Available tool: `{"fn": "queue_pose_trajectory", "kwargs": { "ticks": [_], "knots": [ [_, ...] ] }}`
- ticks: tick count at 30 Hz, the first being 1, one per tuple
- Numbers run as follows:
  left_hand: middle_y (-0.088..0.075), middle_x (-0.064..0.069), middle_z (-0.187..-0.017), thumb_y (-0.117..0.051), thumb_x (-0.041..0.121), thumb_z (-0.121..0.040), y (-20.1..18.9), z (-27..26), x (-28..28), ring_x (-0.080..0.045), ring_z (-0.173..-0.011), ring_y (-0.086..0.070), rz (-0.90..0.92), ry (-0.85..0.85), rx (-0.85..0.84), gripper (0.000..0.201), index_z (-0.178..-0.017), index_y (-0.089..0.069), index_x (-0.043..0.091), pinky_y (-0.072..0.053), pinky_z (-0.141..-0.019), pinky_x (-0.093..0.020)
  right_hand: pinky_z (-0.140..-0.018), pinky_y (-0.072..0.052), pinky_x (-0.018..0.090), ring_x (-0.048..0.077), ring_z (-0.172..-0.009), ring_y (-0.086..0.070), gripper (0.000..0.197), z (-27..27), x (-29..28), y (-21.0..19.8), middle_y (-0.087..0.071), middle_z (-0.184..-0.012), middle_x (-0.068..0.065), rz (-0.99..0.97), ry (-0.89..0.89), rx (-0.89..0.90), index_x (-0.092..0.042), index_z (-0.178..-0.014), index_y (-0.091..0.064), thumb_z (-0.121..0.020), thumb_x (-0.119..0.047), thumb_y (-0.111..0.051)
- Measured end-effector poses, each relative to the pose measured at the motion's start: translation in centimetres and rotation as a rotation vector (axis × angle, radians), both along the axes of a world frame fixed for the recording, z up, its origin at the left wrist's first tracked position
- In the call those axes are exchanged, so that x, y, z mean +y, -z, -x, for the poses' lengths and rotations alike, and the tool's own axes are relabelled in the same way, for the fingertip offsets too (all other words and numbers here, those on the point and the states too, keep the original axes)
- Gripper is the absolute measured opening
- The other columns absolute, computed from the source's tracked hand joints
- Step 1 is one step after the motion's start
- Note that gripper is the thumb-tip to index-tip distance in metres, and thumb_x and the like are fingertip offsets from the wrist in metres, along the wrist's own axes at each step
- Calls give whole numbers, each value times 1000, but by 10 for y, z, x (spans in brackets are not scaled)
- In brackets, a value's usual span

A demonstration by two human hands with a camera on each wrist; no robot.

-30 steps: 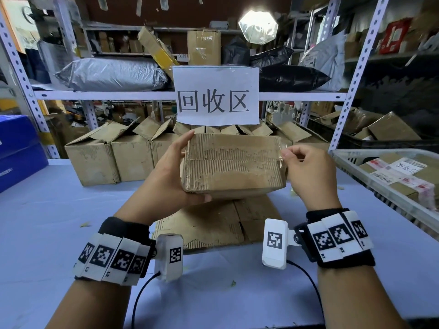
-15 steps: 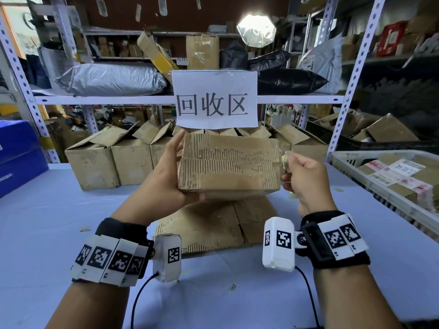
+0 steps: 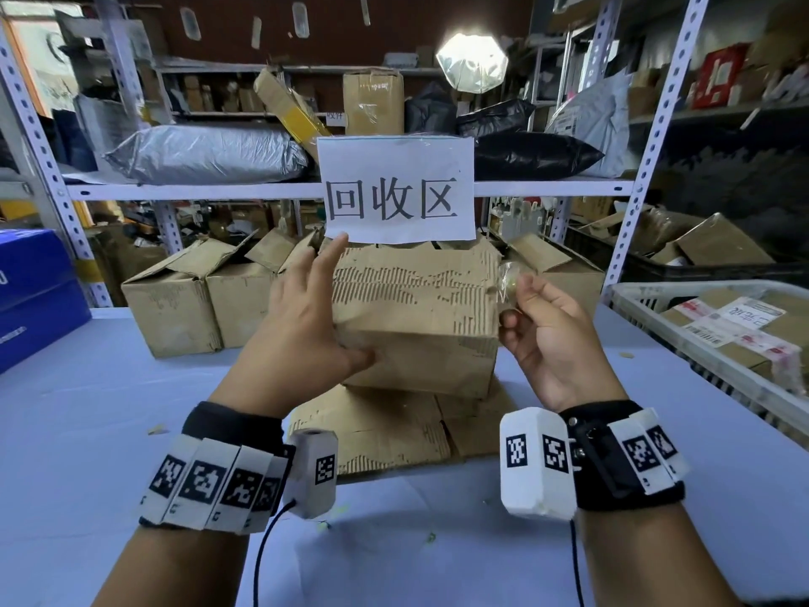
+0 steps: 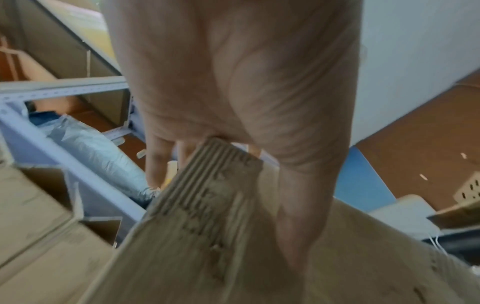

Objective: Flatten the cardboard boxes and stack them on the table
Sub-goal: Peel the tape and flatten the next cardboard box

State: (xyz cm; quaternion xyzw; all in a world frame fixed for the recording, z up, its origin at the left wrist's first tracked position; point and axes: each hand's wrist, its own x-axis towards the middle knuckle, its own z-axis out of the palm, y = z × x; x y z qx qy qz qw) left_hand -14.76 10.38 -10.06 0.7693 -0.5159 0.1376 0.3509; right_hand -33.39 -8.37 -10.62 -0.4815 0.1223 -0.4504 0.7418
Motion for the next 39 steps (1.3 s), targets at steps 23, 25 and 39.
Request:
{"fn": "queue_pose_trajectory", "kwargs": {
  "ticks": [23,25,39],
  "knots": [
    [-25,5,-156,-51,90,-43,-17,39,-42,-19,-152,-14,-233,115,-305,130,-159,-17,41,0,-125,-56,-69,-51,30,16,-78,-63,14,2,10,4,-69,-86,4,363,72,300,-14,-93,-68,-93,-28,-68],
    [-27,5,-155,-52,89,-43,-15,39,-41,-19,-151,-15,-219,123,-306,129,-158,-18,41,1,-125,-55,-68,-50,28,14,-78,-63,14,2,10,3,-70,-85,2,400,79,335,-14,-93,-69,-96,-28,-65],
    [-28,6,-153,-80,73,-51,-10,32,-32,-20,-150,-17,-159,126,-288,125,-156,-21,42,-3,-125,-57,-52,-40,29,8,-48,-45,44,-17,13,19,-53,-54,-9,413,178,363,-20,-72,-57,-107,-40,-40]
  ]
}}
